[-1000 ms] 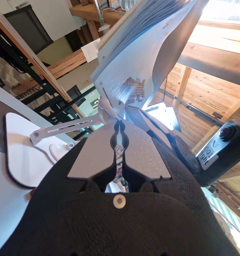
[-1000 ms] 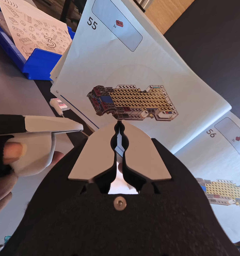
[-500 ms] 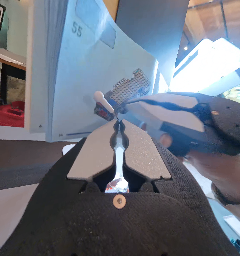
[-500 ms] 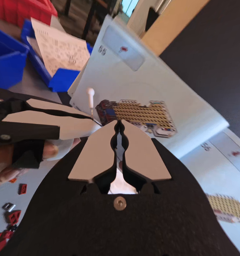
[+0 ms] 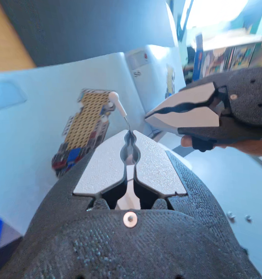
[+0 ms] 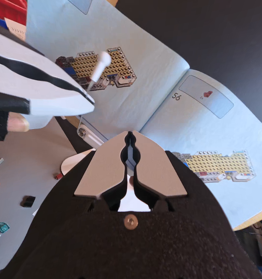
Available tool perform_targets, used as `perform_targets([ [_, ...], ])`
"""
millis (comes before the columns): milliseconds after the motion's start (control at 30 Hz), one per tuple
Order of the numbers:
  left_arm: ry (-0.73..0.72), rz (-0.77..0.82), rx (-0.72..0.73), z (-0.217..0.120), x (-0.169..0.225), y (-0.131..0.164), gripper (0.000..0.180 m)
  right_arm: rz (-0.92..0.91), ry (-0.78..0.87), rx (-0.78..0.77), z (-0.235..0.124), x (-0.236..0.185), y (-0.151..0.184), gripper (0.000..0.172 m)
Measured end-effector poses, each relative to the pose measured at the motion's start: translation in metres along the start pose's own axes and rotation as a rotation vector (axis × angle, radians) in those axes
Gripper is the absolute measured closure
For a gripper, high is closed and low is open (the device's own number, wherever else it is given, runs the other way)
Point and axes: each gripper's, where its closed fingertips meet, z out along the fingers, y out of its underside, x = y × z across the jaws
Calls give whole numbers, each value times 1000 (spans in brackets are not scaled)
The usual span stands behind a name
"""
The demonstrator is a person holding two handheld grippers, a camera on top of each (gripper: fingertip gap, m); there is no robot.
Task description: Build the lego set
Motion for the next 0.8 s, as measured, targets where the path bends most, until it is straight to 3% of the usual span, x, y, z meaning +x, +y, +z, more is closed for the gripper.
perform_targets([
  [167,51,404,-245,27,21,10,179,47,-51,0,-5,1,2,172],
  [267,73,545,-312,35,26,17,179,106,-102,-26,-14,2,12,172],
  [400,110,490,-324,33,30,18,174,169,-152,-6,-49,0,17,165],
  [533,90,424,-231,13,37,7,158,178,-167,18,-110,-7,20,156],
  [700,224,181,-98,-51,75,0,158,207,-154,3,-197,-33,41,147],
  [800,341,122,-137,-96,110,20,159,213,-199,-56,-237,-65,65,147],
])
